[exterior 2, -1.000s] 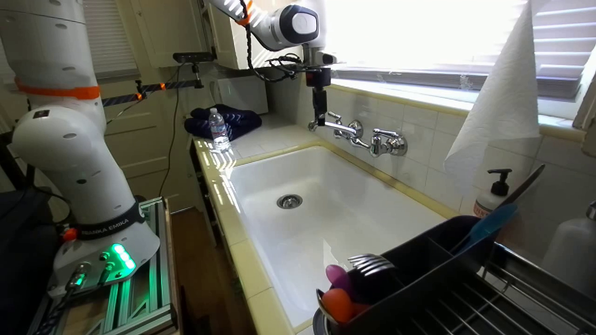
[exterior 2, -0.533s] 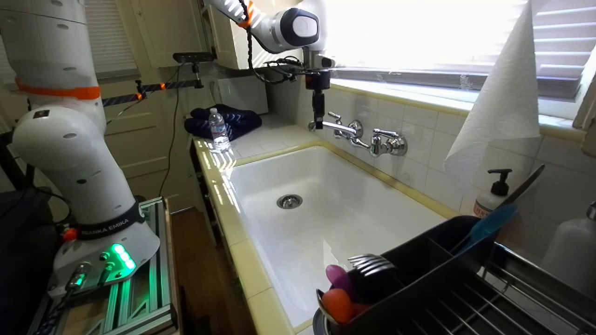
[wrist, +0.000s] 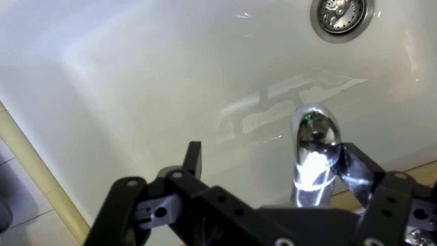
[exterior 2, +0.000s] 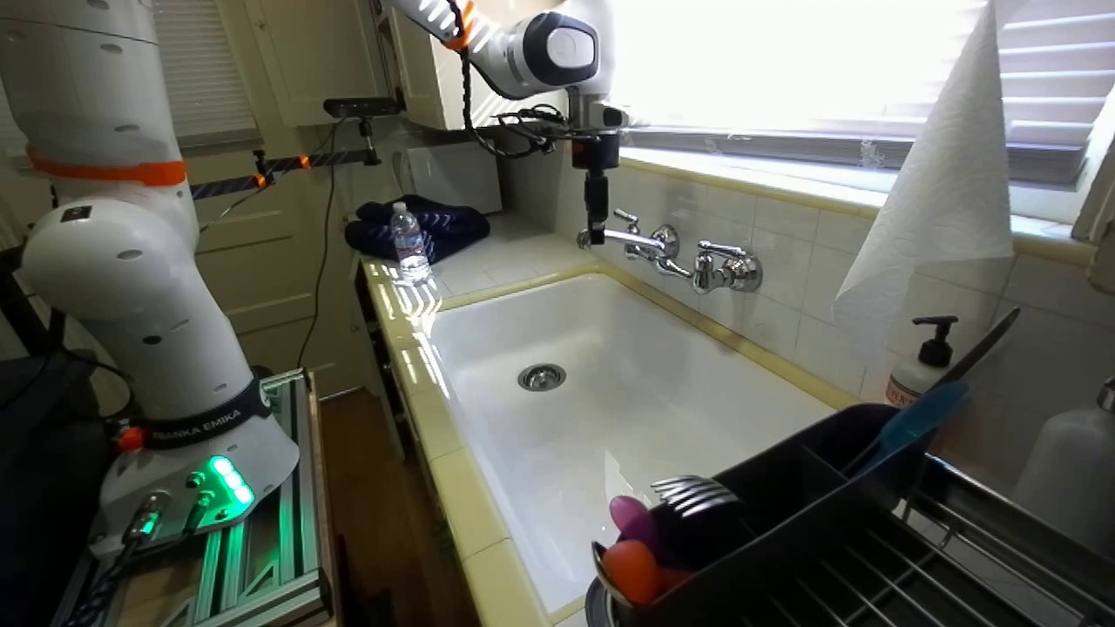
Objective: Open then close the right tap, then turn the faucet to the right
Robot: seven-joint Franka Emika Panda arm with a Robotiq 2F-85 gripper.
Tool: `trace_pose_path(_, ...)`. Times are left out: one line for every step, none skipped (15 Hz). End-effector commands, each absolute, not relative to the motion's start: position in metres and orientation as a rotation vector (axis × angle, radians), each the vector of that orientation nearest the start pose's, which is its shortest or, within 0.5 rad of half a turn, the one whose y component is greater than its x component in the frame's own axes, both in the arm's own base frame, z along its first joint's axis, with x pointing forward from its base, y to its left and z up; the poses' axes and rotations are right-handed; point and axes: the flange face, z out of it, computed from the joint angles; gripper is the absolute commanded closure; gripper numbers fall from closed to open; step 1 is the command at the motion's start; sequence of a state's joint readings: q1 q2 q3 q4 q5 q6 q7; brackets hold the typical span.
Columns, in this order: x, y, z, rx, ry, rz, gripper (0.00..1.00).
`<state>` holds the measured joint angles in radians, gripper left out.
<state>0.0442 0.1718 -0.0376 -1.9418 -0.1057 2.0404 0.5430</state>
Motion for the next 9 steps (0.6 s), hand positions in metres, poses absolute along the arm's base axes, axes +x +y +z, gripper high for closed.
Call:
trace_pose_path(0.572,-0.022,0.393,-3.160,0.736,0.087,0.00)
trace_pose_path(0.570,-0.025,0.394,-3.162,0.720,0.085,0.00)
trace_pose_path(0.568,-0.029,0.395,-3.160,0.707,0.083,0.00)
trace_pose_path(0.567,-0.034,0.396,-3.160,0.690,0.080,0.00)
trace_pose_path(0.565,-0.039,0.397,-3.159,0.677,0.077,0.00)
trace_pose_path(0.563,-0.043,0.398,-3.159,0.663,0.074,0.00)
trace_pose_path(0.561,-0.048,0.399,-3.158,0.652,0.072,0.00)
trace_pose_path(0.559,-0.054,0.399,-3.156,0.645,0.072,0.00)
trace_pose_path(0.557,-0.058,0.401,-3.154,0.637,0.071,0.00)
